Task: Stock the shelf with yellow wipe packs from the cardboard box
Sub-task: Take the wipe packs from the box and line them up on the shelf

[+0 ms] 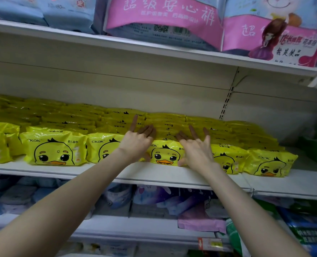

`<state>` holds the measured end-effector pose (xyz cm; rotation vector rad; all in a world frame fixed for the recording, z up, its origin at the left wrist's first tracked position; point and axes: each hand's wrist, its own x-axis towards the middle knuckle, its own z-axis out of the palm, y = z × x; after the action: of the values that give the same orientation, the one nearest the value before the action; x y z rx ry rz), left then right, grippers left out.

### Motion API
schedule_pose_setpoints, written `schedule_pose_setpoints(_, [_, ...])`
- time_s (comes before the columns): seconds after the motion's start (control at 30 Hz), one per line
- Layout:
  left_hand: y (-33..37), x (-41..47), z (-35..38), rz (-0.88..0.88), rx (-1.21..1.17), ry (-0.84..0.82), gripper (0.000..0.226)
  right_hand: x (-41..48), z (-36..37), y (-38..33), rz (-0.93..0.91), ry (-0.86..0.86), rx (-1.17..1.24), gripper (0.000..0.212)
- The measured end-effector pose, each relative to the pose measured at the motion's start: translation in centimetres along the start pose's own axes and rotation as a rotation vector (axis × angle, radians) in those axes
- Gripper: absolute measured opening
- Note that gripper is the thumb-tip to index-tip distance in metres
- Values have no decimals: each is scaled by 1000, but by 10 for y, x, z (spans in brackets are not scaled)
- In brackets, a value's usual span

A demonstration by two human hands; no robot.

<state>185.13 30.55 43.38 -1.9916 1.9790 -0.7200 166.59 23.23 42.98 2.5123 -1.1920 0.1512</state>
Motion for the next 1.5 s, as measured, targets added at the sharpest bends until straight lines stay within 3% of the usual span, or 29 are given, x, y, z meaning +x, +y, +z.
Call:
schedule_pose_setpoints(0.5, [1, 3, -4, -19, -25, 10, 96, 3, -1, 1, 13, -16, -9, 96])
schedule_pose_setpoints(0.77, [8, 11, -5, -15, -154, -7, 123, 1, -6, 7, 38, -69, 6, 121])
schedule_pose_setpoints(1.03, [13, 17, -9, -13, -98, -51, 118, 7, -6, 9, 23, -88, -48, 111])
schedule_pose_setpoints(1.5, [14, 19, -11, -30, -107, -98, 119, 15, -9, 8, 12, -117, -89, 112])
